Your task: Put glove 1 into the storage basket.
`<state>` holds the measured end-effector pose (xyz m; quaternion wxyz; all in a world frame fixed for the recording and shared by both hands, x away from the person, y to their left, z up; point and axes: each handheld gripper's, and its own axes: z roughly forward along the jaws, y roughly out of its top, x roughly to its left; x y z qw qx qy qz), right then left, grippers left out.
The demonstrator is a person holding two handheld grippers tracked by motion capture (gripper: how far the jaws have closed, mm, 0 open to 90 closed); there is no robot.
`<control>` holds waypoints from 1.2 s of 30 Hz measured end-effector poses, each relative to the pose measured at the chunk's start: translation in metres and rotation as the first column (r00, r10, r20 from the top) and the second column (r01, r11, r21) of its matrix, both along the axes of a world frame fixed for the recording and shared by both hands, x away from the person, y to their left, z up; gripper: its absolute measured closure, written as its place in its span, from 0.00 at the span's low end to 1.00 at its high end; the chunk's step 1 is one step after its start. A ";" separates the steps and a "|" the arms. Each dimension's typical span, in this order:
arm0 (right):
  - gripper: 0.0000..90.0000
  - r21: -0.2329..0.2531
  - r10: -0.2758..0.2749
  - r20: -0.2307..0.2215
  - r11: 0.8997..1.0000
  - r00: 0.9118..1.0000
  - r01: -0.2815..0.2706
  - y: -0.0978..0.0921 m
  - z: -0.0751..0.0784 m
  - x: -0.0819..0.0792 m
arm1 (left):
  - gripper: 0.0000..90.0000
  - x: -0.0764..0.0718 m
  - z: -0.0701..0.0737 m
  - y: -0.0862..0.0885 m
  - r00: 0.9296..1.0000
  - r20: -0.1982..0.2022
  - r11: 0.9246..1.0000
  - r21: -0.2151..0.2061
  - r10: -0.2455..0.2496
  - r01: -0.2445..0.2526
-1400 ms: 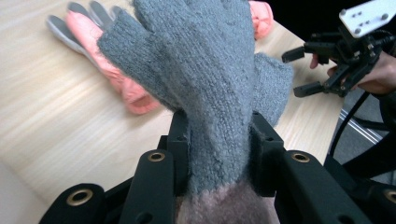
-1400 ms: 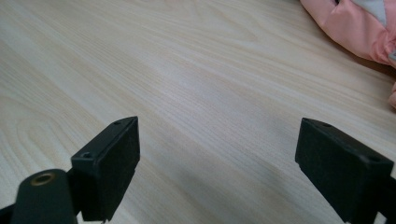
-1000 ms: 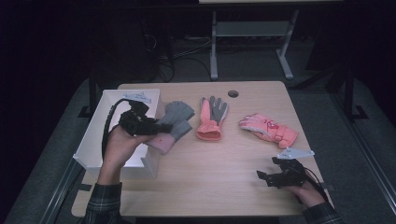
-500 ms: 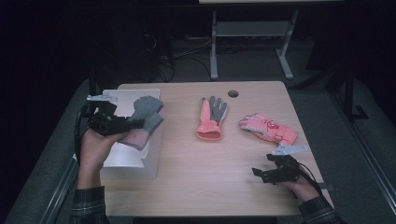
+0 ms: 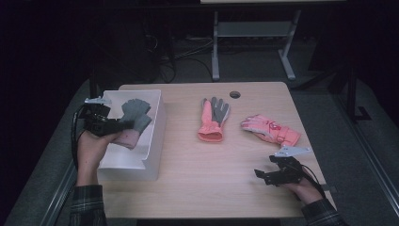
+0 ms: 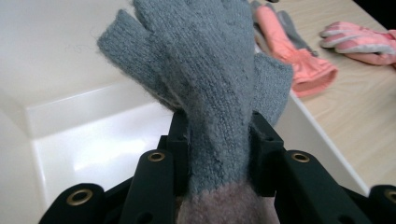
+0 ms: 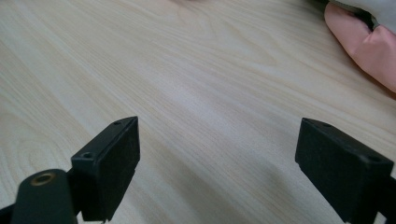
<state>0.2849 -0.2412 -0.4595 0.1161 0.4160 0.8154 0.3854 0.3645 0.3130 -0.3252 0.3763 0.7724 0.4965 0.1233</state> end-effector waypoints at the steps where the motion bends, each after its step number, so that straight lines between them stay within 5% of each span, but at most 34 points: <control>1: 0.15 0.001 -0.003 -0.005 1.000 1.000 0.003 0.000 0.000 0.000 | 0.74 0.002 -0.003 0.001 1.000 -0.001 1.000 0.003 0.002 -0.002; 12: 0.15 0.000 -0.014 -0.010 1.000 1.000 0.014 -0.001 -0.001 -0.001 | 0.74 0.020 -0.035 0.010 0.997 -0.047 0.997 0.038 0.064 -0.062; 17: 0.15 -0.002 -0.013 -0.012 1.000 1.000 0.013 -0.001 -0.001 -0.001 | 0.74 0.028 -0.047 0.011 0.994 -0.068 0.993 0.085 0.082 -0.076; 26: 0.15 -0.006 -0.014 -0.008 1.000 1.000 0.014 -0.004 -0.001 -0.003 | 0.74 0.041 -0.071 0.015 0.981 -0.124 0.979 0.161 0.146 -0.125; 36: 0.15 -0.005 -0.026 -0.007 1.000 1.000 0.026 -0.007 -0.001 -0.005 | 0.70 0.050 -0.089 0.017 0.960 -0.186 0.953 0.257 0.209 -0.158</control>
